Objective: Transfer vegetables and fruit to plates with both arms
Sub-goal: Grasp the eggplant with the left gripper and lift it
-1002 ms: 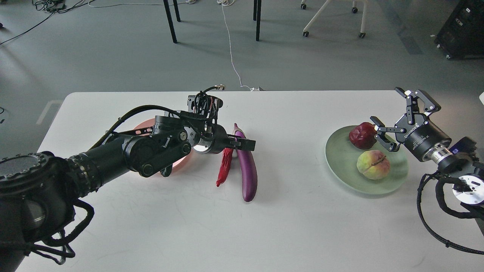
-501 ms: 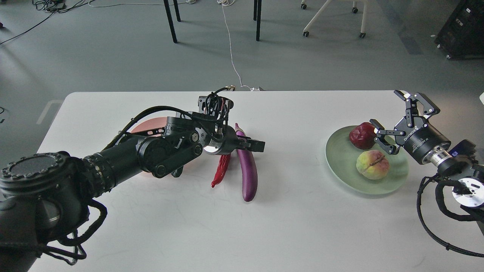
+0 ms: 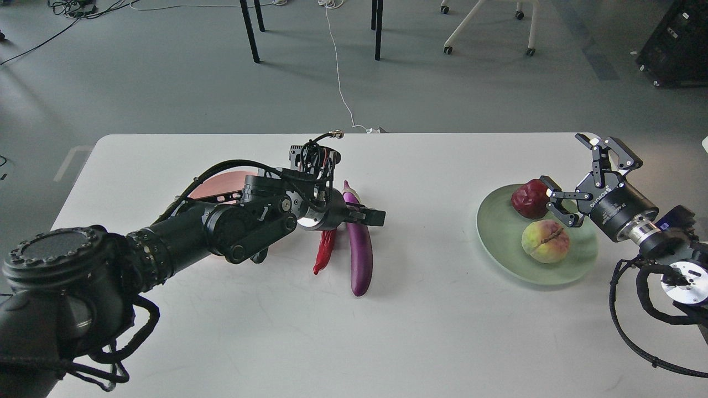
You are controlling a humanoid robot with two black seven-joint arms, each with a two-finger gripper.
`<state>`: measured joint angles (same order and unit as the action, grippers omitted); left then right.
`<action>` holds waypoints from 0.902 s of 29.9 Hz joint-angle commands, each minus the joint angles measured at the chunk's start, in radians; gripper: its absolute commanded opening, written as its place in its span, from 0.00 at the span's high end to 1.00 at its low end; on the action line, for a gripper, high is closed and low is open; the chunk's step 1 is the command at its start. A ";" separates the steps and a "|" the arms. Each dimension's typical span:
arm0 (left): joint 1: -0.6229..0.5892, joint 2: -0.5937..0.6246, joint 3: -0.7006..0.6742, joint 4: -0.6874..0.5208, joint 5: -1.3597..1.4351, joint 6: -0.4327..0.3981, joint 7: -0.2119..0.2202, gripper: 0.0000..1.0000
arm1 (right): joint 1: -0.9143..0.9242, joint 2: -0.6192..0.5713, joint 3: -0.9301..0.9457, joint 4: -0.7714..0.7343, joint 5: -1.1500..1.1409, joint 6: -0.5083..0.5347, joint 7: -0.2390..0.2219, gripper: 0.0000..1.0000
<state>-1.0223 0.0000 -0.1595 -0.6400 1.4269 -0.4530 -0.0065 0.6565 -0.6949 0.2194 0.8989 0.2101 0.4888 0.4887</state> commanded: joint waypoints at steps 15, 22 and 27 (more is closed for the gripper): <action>-0.005 0.000 0.011 -0.003 -0.008 0.001 0.030 0.91 | 0.000 -0.002 0.000 0.000 -0.002 0.000 0.000 0.03; -0.012 0.000 -0.009 -0.055 -0.211 0.007 0.082 0.91 | 0.000 -0.002 0.000 0.000 -0.002 0.000 0.000 0.04; -0.082 0.000 -0.009 -0.116 -0.452 0.048 0.117 0.90 | 0.000 0.000 -0.002 -0.002 -0.003 0.000 0.000 0.04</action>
<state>-1.0624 0.0000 -0.1689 -0.7279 1.0941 -0.4184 0.1002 0.6565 -0.6963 0.2193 0.8986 0.2078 0.4888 0.4887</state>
